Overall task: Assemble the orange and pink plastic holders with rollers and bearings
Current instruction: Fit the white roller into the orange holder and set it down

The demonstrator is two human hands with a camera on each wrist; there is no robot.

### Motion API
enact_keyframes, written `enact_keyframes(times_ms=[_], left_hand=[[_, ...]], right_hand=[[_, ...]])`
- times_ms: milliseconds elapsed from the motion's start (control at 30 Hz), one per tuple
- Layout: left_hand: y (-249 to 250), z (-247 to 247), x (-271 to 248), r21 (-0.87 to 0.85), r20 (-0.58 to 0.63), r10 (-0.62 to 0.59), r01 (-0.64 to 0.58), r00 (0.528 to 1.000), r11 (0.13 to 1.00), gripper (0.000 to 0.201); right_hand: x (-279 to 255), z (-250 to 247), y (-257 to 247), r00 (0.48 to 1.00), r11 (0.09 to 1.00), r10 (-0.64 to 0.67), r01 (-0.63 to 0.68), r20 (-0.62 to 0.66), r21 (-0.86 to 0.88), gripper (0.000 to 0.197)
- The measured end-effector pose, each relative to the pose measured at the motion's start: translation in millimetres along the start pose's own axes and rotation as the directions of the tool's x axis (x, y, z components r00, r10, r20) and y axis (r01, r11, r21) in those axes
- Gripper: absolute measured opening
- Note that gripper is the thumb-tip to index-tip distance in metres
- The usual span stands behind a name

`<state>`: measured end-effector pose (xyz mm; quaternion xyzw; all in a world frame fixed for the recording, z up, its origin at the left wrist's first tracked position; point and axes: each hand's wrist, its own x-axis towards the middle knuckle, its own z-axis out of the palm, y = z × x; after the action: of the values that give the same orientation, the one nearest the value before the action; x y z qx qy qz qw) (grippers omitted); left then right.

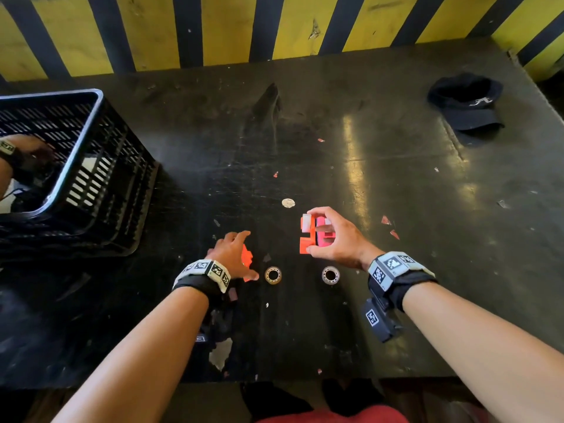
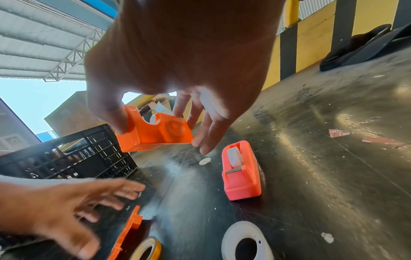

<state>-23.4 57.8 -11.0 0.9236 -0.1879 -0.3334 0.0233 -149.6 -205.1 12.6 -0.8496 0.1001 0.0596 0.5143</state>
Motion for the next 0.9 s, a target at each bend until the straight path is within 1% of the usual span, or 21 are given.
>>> enact_keyframes(times_ms=[33,100,267,333,367,400,467,500,533,600,633,767,833,900], left_hand=[[-4,7,0,0.031,0.027,-0.022,0.021,0.999,0.999,0.127],[-10,20,0,0.032,0.036,-0.036,0.035,0.999,0.999,0.13],[-13,36,-1,-0.034,-0.048,-0.036,0.034,0.998,0.999,0.11],[-10,33,-2,-0.125,-0.059,-0.022,0.014,0.998,0.992,0.107],[-7,28,-4,-0.227,-0.06,0.001,-0.015,0.998,0.974,0.104],[-2,21,-6,-0.358,-0.053,0.038,-0.055,0.998,0.932,0.102],[11,0,-13,-0.596,-0.022,0.153,-0.136,0.988,0.791,0.105],[20,-11,-16,-0.672,-0.007,0.213,-0.162,0.977,0.723,0.106],[29,-21,-20,-0.719,0.006,0.27,-0.183,0.963,0.67,0.103],[47,-36,-27,-0.758,0.017,0.353,-0.218,0.935,0.615,0.091],[55,-42,-30,-0.768,0.013,0.379,-0.234,0.925,0.596,0.09],[67,-49,-35,-0.787,-0.022,0.423,-0.276,0.906,0.551,0.098],[69,-49,-36,-0.783,-0.01,0.434,-0.277,0.901,0.557,0.104],[72,-49,-37,-0.779,-0.007,0.453,-0.289,0.891,0.556,0.101]], right_hand=[[1,1,1,1.0,1.0,0.008,-0.008,0.003,-0.004,0.073],[2,4,3,1.0,1.0,0.02,-0.02,0.01,0.0,0.073],[-1,6,4,0.998,1.0,0.031,-0.03,0.051,-0.004,0.073],[-3,5,3,0.998,1.0,0.03,-0.03,0.055,0.0,0.073],[-4,4,3,0.998,0.999,0.032,-0.033,0.055,0.006,0.073],[-6,2,1,0.998,0.999,0.035,-0.036,0.052,0.016,0.073],[-8,-2,-3,0.998,0.998,0.042,-0.044,0.051,0.043,0.073],[-9,-4,-4,0.997,0.997,0.047,-0.05,0.055,0.057,0.073],[-9,-7,-6,0.997,0.996,0.048,-0.053,0.06,0.069,0.072],[-10,-11,-12,0.996,0.995,0.045,-0.051,0.072,0.082,0.072],[-10,-12,-14,0.996,0.995,0.042,-0.049,0.078,0.085,0.072],[-12,-21,-23,0.997,0.993,0.039,-0.046,0.073,0.104,0.068],[-14,-25,-25,0.997,0.992,0.035,-0.044,0.07,0.118,0.066],[-17,-26,-27,0.997,0.992,0.03,-0.039,0.076,0.12,0.065]])
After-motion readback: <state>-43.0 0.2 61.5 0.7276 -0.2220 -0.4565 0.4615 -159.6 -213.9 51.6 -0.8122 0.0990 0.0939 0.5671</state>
